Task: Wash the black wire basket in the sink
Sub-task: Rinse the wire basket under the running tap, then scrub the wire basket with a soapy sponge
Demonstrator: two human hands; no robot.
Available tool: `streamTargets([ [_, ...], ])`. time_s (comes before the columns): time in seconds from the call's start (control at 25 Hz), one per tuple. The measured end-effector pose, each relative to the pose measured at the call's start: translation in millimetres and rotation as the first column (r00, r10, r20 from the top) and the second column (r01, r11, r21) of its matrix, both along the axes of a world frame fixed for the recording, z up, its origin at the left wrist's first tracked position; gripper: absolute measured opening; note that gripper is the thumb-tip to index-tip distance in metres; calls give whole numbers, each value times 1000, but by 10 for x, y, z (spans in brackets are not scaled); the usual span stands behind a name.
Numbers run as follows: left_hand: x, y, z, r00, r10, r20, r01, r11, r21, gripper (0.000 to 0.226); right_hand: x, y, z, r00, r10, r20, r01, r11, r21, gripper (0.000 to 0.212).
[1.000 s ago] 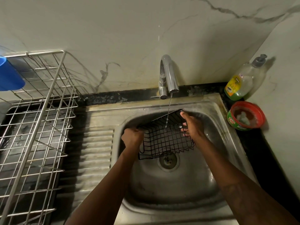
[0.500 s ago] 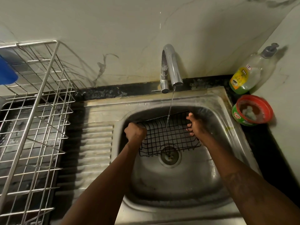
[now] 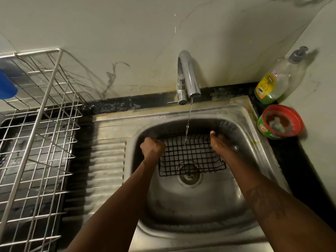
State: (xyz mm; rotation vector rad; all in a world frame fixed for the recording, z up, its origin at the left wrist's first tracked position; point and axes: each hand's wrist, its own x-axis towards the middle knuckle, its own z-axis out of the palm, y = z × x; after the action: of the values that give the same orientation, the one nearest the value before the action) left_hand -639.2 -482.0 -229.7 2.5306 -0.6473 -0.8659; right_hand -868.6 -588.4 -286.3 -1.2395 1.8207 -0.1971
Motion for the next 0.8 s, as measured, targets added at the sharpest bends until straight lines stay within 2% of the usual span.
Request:
streamTargets([
  [0.04,-24,-9,36,1000,14,1,-14,999,-30,11,51,47,157,1000,11,-15,-12,999,-36,65],
  [0.08,-65,-31,86,999,31,-15,-32,996,-82,7,55,87,270,1000,3,-2,-3,998,-71,61],
  [0.2,-207,-211,314,994,52,-99,-79,954,-291,7,116,151,472,999,-30,-13,28,984,-178,64],
  [0.36,-403,-555,605,940,120,-319,-252,874,-416,20,253,295,675,999,33,0,-31,933,-359,54],
  [0.44,-463,-718,740,860,186,-476,-414,800,-435,22,306,340,708,996,83,31,-64,915,-397,51],
  [0.52,-497,-811,866,721,233,-653,-574,729,-373,22,342,362,731,992,112,56,-84,928,-363,50],
  [0.56,-506,-826,915,672,254,-695,-617,711,-337,21,353,370,743,990,124,60,-96,934,-344,49],
  [0.6,-514,-827,944,660,270,-701,-633,703,-326,20,365,379,759,989,133,66,-104,940,-326,47],
  [0.64,-520,-820,936,708,275,-650,-601,717,-352,18,370,398,766,987,143,70,-114,941,-318,49],
  [0.68,-525,-809,919,800,251,-544,-516,752,-411,15,365,409,767,984,162,77,-127,933,-336,56],
  [0.76,-526,-750,956,972,83,-222,-188,842,-506,12,338,408,772,978,197,72,-158,917,-367,71],
  [0.8,-517,-719,991,998,-33,-48,4,865,-501,13,331,402,793,977,199,73,-161,920,-356,68],
])
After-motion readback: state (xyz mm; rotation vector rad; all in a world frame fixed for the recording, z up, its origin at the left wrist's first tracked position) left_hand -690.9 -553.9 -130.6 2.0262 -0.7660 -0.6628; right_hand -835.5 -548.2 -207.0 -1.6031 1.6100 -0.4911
